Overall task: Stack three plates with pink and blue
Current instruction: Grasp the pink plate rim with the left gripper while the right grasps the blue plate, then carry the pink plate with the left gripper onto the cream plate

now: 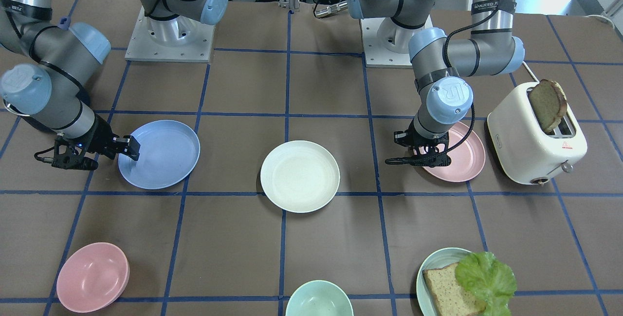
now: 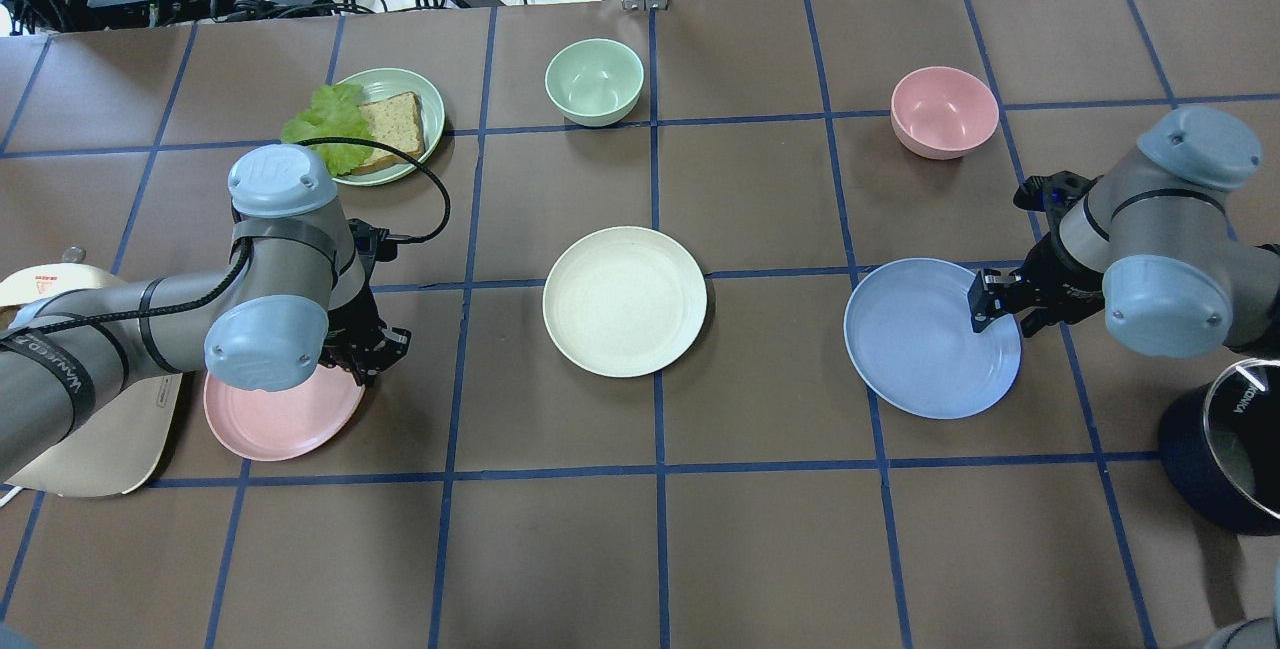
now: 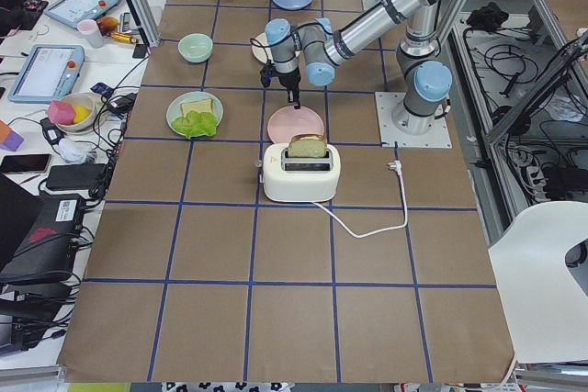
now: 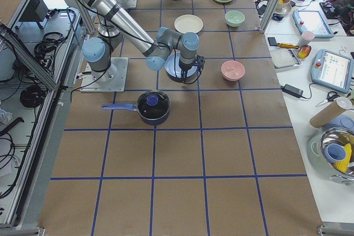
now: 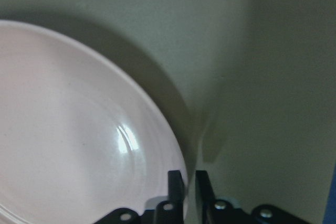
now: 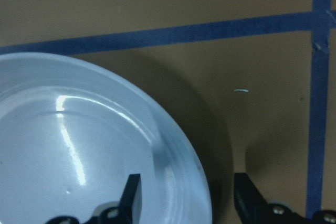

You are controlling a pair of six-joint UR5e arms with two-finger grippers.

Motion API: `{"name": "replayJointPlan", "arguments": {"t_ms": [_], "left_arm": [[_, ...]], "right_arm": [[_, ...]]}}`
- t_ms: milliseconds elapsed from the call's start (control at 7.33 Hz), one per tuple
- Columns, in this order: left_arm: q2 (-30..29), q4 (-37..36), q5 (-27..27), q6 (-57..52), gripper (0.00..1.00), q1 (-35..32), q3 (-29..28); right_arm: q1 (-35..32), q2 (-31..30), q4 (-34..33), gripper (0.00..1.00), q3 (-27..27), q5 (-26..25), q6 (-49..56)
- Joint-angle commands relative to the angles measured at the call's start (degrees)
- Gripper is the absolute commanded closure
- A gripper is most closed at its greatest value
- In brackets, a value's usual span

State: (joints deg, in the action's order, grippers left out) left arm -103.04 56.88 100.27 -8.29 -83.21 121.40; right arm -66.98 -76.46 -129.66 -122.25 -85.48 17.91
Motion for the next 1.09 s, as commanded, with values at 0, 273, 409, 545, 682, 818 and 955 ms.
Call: {"name": "replayJointPlan", "arguments": {"t_ms": [0,273,409,545,682,818,955], "left_arm": [[0.73,-0.45,0.45,0.73,1.0,-1.86,-1.41],[-0.05,4.25,0.72,5.26,1.0,-8.25,-9.73],[-1.36,6.38,0.46,11.22,1.0,-11.42,-13.6],[-2.76,7.71,-0.07,15.89,1.0,-14.24,-16.77],[-4.6,8.68,-0.68,21.94,1.0,-18.87,-20.2],[-7.49,8.77,-1.38,27.75,1.0,-24.58,-24.32],[-10.31,8.95,-1.3,30.24,1.0,-29.16,-28.72]], "right_arm": [[0.0,-0.35,0.45,0.92,0.25,-0.03,0.28],[0.09,-1.05,2.46,1.0,1.39,-0.21,0.63],[0.0,-1.93,4.74,1.0,3.66,-0.03,0.72],[-0.08,-2.11,9.03,1.0,7.42,-0.03,0.81],[-0.09,-1.59,15.07,1.0,12.68,-0.03,0.81],[-0.35,-0.54,17.57,1.0,17.0,0.05,0.81],[-0.87,0.6,18.64,1.0,20.09,0.06,0.81]]}}
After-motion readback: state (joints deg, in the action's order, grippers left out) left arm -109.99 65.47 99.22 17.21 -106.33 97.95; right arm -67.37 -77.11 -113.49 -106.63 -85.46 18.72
